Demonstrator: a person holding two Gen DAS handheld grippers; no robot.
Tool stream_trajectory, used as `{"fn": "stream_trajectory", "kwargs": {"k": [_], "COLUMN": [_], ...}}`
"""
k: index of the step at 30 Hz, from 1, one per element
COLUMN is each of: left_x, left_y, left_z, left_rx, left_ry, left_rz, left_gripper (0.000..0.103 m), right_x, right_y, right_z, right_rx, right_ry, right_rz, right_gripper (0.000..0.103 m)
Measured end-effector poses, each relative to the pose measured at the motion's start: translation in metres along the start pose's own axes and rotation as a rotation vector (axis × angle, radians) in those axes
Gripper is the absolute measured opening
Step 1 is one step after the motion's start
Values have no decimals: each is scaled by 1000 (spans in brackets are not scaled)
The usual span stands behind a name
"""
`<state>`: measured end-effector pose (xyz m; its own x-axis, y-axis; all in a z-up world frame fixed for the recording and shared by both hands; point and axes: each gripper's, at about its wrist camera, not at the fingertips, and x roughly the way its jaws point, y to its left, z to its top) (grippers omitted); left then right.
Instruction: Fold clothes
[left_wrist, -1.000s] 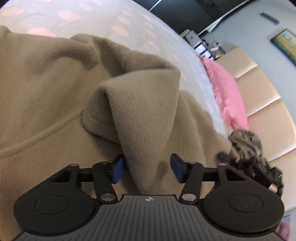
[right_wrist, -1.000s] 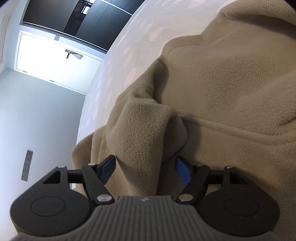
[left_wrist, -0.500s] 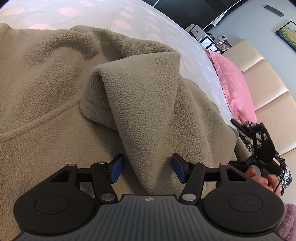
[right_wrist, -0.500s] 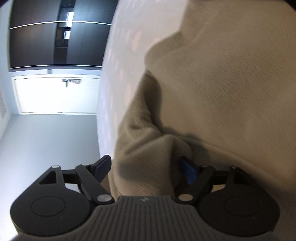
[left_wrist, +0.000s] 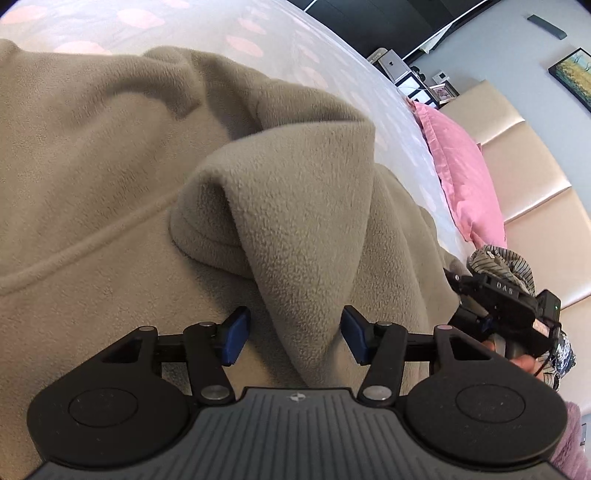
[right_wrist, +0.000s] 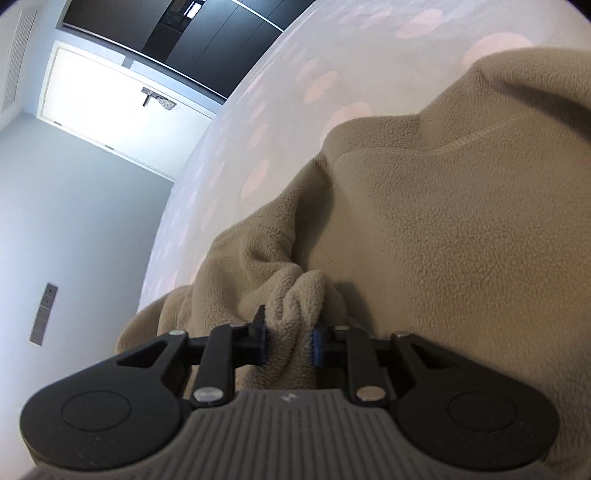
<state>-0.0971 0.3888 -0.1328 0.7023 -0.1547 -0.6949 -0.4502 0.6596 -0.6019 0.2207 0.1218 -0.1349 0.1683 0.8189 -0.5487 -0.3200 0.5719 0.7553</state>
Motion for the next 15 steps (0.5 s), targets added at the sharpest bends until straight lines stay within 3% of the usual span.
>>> {"fn": "stream_trajectory", "kwargs": {"k": [1, 2, 3, 9, 13, 15], "left_x": [-3, -5, -8, -18, -10, -8], "left_y": [0, 0, 1, 6, -3, -8], "left_z": [1, 2, 3, 9, 10, 12], "left_rx": [-5, -13, -20, -77, -60, -41], "left_ry": [-8, -20, -32, -84, -49, -33], "left_rz": [3, 5, 6, -25, -51, -40], "left_gripper": [53, 53, 53, 54, 53, 48], "right_x": [-4, -8, -13, -38, -48, -47], "right_y": [5, 11, 18, 69, 101, 114], "right_z": [2, 3, 3, -11, -61, -87], "right_rx": [-16, -33, -67, -276, -501, -621], "right_ry": [-6, -13, -31, -117, -80, -34], "right_rz": [-25, -50, -60, -99, -70, -55], "right_gripper": [42, 64, 75, 75, 75, 74]}}
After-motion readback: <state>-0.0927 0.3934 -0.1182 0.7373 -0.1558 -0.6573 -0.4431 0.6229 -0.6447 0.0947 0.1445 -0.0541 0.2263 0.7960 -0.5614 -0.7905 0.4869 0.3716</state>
